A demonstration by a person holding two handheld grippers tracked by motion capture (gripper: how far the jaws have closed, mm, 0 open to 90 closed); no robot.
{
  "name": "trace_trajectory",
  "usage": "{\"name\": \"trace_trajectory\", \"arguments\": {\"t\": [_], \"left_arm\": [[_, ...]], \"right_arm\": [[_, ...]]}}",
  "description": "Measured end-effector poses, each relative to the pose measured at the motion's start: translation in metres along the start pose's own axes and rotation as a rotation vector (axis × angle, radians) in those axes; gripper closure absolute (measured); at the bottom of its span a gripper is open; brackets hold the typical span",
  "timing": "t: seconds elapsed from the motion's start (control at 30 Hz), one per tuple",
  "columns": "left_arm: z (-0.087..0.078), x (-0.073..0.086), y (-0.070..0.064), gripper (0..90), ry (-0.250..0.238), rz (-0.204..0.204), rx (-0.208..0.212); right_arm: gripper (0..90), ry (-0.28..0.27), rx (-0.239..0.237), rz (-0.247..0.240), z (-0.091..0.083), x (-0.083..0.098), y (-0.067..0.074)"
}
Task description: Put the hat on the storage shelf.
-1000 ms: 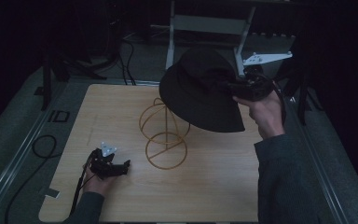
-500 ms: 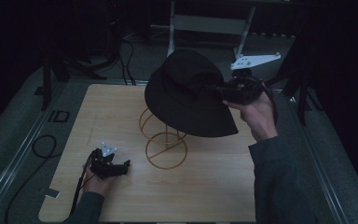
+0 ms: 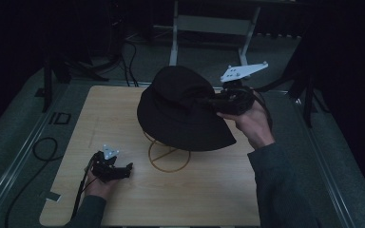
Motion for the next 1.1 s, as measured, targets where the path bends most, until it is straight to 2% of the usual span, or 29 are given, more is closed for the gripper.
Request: {"name": "trace_trajectory", "arguments": {"t": [0.27, 0.7, 0.83, 0.93, 1.03, 1.1], "left_arm": [[0.000, 0.000, 0.000, 9.4, 0.000, 0.000, 0.000], [0.000, 0.000, 0.000, 9.4, -0.004, -0.003, 0.000], [0.000, 0.000, 0.000, 9.4, -0.003, -0.003, 0.000], [0.000, 0.000, 0.000, 9.4, -0.003, -0.003, 0.000], [0.000, 0.000, 0.000, 9.4, -0.003, -0.003, 0.000], [0.000, 0.000, 0.000, 9.4, -0.004, -0.003, 0.000]], "right_arm": [[87.0, 0.043, -0.046, -0.003, 0.019, 0.012, 0.002], [79.8, 0.207, -0.016, -0.052, 0.051, 0.029, 0.009], [74.4, 0.225, -0.013, -0.051, 0.058, 0.029, 0.011], [61.5, 0.229, -0.003, -0.046, 0.060, 0.027, 0.014], [53.8, 0.244, 0.020, -0.059, 0.063, 0.026, 0.016], [47.3, 0.250, 0.025, -0.043, 0.064, 0.026, 0.016]]}}
Point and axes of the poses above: each handheld gripper's, and its own axes: z roughly forward along the jaws, x roughly out of its underside, y roughly to its left, the point moved 2 cm from there along z, roughly forward along the jaws, and after that the axes turned 8 degrees about x, right-handed, at the moved point
